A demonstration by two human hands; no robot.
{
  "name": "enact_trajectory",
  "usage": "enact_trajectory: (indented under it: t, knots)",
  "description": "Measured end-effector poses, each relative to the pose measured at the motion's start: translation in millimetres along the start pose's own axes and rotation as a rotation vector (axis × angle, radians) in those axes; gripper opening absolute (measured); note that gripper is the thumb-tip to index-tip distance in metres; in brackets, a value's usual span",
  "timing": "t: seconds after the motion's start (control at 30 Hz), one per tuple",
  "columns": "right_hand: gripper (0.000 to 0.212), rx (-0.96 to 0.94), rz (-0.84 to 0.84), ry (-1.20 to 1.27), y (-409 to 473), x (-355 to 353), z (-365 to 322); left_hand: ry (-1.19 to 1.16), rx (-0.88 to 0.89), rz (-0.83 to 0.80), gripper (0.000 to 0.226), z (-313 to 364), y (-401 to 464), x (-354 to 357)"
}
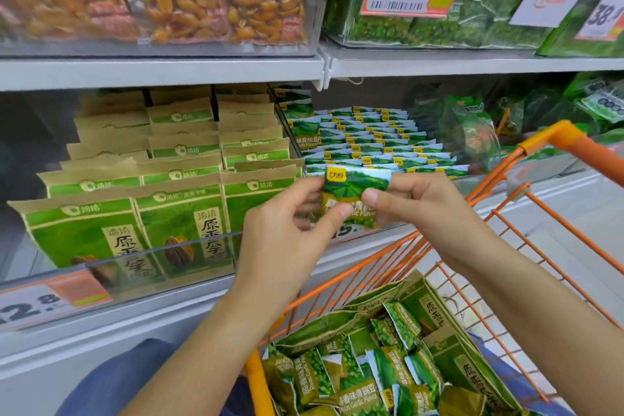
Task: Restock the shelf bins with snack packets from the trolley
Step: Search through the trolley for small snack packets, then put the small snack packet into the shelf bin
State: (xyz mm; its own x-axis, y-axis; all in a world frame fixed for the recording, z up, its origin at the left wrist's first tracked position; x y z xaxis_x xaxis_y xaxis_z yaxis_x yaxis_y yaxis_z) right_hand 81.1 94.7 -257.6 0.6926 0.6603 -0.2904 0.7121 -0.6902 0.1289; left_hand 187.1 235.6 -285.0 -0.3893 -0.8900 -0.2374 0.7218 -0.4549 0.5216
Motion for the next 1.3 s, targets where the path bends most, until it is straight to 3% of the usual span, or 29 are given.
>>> enact_trajectory:
  t: [0.07,0.13,0.2,0.27,0.37,0.63,0.8,0.97,1.03,1.13,1.2,1.3]
  knots:
    - [0.046,0.004,0.041,0.025,16,1,2,0.296,0.319,0.1,0.024,-5,5,-8]
    - [0.045,0.027,0.126,0.012,40,1,9,0.433,0.475,0.184,0.021,-16,13,-15]
    - [0.039,0.058,0.188,-0.009,69,2,19,0.506,0.437,0.226,0.02,-23,20,-21]
    - [0.015,0.135,0.217,0.007,97,10,30,0.518,0.391,0.205,0.02,-29,23,-23]
    - [0.035,0.221,0.251,0.051,130,26,40,0.526,0.389,0.172,0.021,-32,23,-23]
    - [0.019,0.151,0.202,-0.05,167,58,54,0.535,0.383,0.147,0.022,-32,26,-25]
    - [0.028,0.158,0.158,-0.242,168,61,56,0.54,0.388,0.146,0.023,-32,27,-22]
    - [0.035,0.121,0.147,-0.268,155,45,49,0.539,0.403,0.153,0.022,-32,26,-22]
    - [0.029,0.058,0.181,-0.326,140,33,44,0.533,0.42,0.175,0.022,-33,25,-21]
    - [0.006,-0.11,0.238,-0.226,97,13,30,0.483,0.504,0.218,0.022,-27,20,-19]
    - [0.01,-0.238,0.229,-0.162,54,2,20,0.384,0.573,0.156,0.021,-17,10,-15]
    - [0.008,-0.319,0.139,-0.159,-13,-7,23,0.19,0.468,-0.176,0.022,-4,-17,-2]
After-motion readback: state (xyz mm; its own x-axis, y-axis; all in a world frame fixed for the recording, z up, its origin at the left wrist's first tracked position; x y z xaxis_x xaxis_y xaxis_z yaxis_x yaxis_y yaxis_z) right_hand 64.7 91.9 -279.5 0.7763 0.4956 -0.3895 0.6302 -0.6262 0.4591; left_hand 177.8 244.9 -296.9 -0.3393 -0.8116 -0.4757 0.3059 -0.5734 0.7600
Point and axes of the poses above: each hand's wrist, its own y-axis towards the middle knuckle, its own x-axis out of the palm, z = x × y, the point moved 2 cm from there along y, towards the middle knuckle, and after that the axes turned 9 degrees about z, right-handed, at the moved point
